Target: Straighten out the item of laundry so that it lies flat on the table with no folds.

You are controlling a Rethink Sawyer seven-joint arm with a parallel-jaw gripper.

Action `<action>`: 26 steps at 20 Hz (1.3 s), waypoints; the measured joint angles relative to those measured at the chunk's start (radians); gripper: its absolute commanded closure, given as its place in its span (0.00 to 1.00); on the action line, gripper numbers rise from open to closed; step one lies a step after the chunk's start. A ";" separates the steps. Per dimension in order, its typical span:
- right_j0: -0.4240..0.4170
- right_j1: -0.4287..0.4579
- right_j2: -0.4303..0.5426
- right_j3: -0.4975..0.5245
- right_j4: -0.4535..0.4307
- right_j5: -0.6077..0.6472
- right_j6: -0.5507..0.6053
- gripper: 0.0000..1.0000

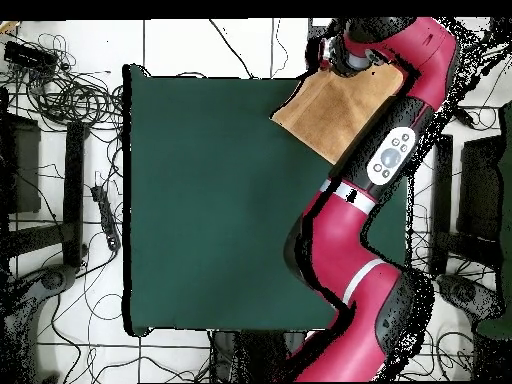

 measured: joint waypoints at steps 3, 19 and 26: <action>0.010 0.000 0.002 -0.004 -0.004 -0.004 0.000 1.00; 0.053 0.011 0.267 -0.042 -0.463 -0.055 0.000 1.00; 0.053 0.012 0.355 -0.042 -0.546 -0.055 0.000 1.00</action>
